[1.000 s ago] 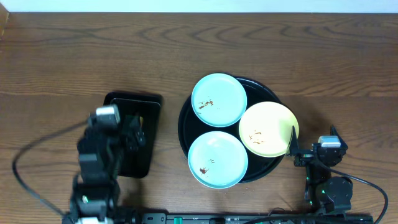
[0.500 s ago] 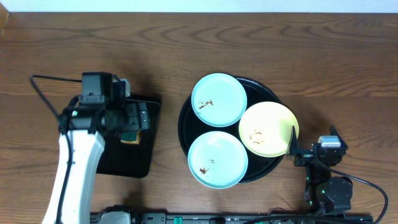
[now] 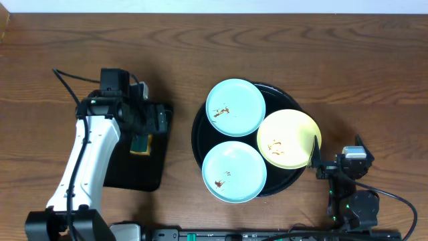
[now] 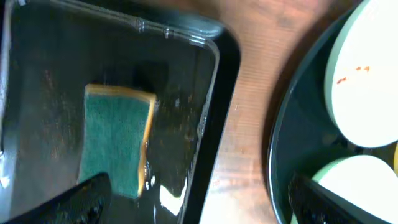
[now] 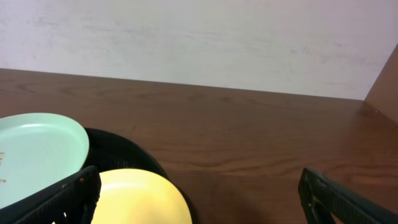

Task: Clean dirty plates on tray and stack at the side
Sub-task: 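Lower the left gripper into the black sink tray onto the sponge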

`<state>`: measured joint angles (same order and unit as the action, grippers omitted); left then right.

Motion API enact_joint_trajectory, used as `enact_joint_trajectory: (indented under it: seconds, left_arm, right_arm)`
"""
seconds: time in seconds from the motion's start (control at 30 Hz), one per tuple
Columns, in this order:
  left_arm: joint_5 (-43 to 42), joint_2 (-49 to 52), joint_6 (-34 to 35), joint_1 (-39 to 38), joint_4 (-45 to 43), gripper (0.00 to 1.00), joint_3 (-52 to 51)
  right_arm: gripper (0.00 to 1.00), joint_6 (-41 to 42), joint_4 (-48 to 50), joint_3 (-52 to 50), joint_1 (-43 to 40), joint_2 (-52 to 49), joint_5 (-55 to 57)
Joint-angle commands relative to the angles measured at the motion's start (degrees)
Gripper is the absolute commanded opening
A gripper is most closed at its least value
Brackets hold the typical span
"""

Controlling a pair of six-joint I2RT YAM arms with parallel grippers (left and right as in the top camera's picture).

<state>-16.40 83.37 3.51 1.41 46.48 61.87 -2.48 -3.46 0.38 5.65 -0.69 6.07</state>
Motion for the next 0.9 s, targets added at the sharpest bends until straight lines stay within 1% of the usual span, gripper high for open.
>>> enact_joint_trajectory:
  seconds: [0.0,0.03,0.07,0.13,0.2,0.23,0.27,0.3,0.47,0.5,0.53,0.57,0.63,0.67,0.73,0.87]
  left_arm:
    - [-0.5,-0.2,-4.6,0.3,-2.6,0.91,1.3]
    - [0.0,-0.2,-6.3,0.3,-3.8,0.91,1.3]
    - [1.6,-0.2,-6.4,0.3,-4.7,0.91,1.3]
    - [6.4,-0.2,-4.4,0.3,-5.7,0.91,1.3]
    - [15.0,-0.2,5.8,0.3,-4.8,0.91,1.3]
    - [22.1,-0.2,13.1,0.3,-3.2,0.91,1.3]
    - [27.6,-0.2,18.6,0.3,-1.7,0.95,1.3]
    - [30.9,-0.2,21.5,0.3,-1.0,0.98,1.2]
    - [28.5,-0.2,20.2,0.3,-1.2,0.98,1.2]
    - [26.7,-0.2,18.1,0.3,-1.6,0.98,1.3]
    - [24.0,-0.2,14.2,0.3,-2.4,1.0,1.2]
    - [20.7,-0.2,9.7,0.3,-3.2,0.96,1.3]
    - [13.7,-0.2,1.5,0.3,-4.1,0.92,1.2]
    - [12.3,-0.2,-0.1,0.3,-4.2,0.9,1.3]
    - [12.8,0.0,-1.4,0.3,-4.2,0.9,1.2]
    - [12.9,2.2,-1.6,2.7,-3.4,0.91,1.2]
  right_arm:
    - [0.99,0.7,-0.2,-0.1,0.4,0.3,0.3]
    - [0.99,0.7,-0.2,-0.1,0.4,0.3,0.3]
    - [0.99,0.7,-0.2,-0.1,0.4,0.3,0.3]
    - [0.99,0.7,-0.2,-0.1,0.4,0.3,0.3]
    - [0.99,0.7,-0.2,-0.1,0.4,0.3,0.3]
    - [0.99,0.7,-0.2,-0.1,0.4,0.3,0.3]
    - [0.99,0.7,-0.2,-0.1,0.4,0.3,0.3]
    - [0.99,0.7,-0.2,-0.1,0.4,0.3,0.3]
    - [0.99,0.7,-0.2,-0.1,0.4,0.3,0.3]
    - [0.99,0.7,-0.2,-0.1,0.4,0.3,0.3]
    - [0.99,0.7,-0.2,-0.1,0.4,0.3,0.3]
    - [0.99,0.7,-0.2,-0.1,0.4,0.3,0.3]
    - [0.99,0.7,-0.2,-0.1,0.4,0.3,0.3]
    - [0.99,0.7,-0.2,-0.1,0.4,0.3,0.3]
    - [0.99,0.7,-0.2,-0.1,0.4,0.3,0.3]
    - [0.99,0.7,-0.2,-0.1,0.4,0.3,0.3]
